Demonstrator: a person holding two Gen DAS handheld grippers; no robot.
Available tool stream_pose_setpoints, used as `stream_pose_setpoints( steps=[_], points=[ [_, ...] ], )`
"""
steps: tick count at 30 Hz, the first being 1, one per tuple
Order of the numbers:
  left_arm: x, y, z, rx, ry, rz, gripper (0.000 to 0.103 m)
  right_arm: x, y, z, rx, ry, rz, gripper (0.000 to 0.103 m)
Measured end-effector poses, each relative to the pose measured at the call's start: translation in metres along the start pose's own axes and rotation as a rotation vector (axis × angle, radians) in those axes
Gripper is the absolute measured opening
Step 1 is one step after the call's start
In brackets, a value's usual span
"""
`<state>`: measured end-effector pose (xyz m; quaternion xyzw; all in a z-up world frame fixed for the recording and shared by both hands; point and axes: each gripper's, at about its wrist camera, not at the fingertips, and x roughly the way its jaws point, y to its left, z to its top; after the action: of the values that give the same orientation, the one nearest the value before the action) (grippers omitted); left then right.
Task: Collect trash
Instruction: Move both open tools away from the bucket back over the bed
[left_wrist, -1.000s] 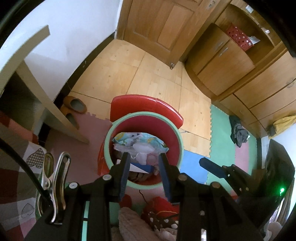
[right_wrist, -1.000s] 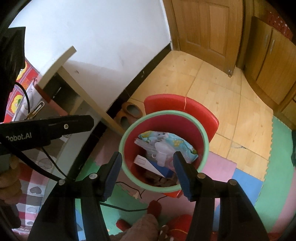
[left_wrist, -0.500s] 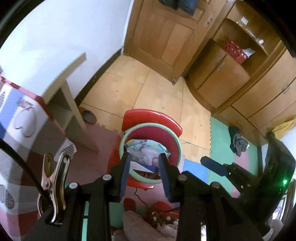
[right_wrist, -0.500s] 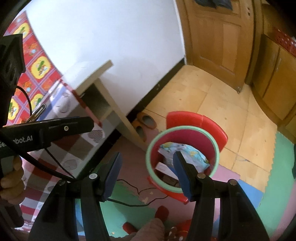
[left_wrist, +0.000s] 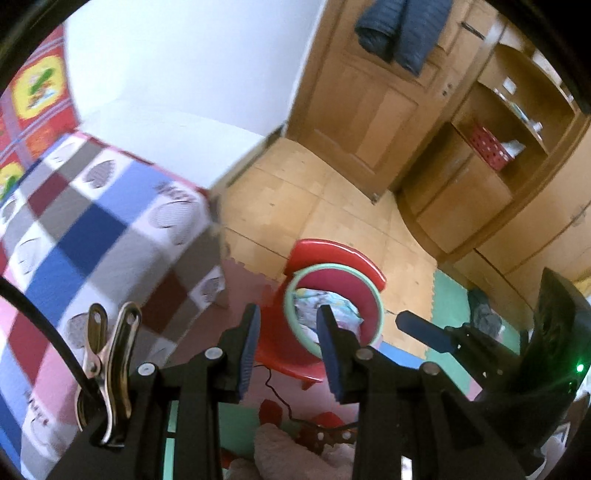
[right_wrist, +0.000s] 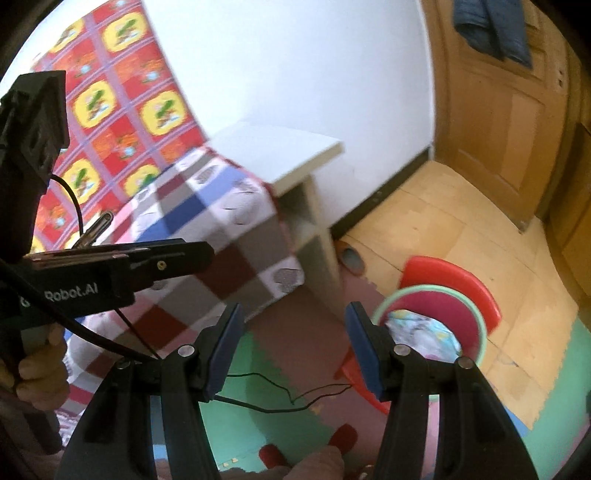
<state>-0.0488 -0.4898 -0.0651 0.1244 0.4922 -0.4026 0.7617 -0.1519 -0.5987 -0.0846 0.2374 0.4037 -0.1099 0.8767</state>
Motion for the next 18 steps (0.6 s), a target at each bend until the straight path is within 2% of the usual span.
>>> stream_pose_setpoints(
  steps=[10, 18],
  points=[
    [-0.062, 0.075, -0.027, -0.114, -0.073, 0.092, 0.033, 0.005, 0.08, 0.007, -0.1, 0.007, 0.113, 0.059],
    [-0.109, 0.147, -0.062, -0.242, -0.107, 0.184, 0.033, 0.014, 0.152, 0.007, -0.19, 0.022, 0.203, 0.059]
  ],
)
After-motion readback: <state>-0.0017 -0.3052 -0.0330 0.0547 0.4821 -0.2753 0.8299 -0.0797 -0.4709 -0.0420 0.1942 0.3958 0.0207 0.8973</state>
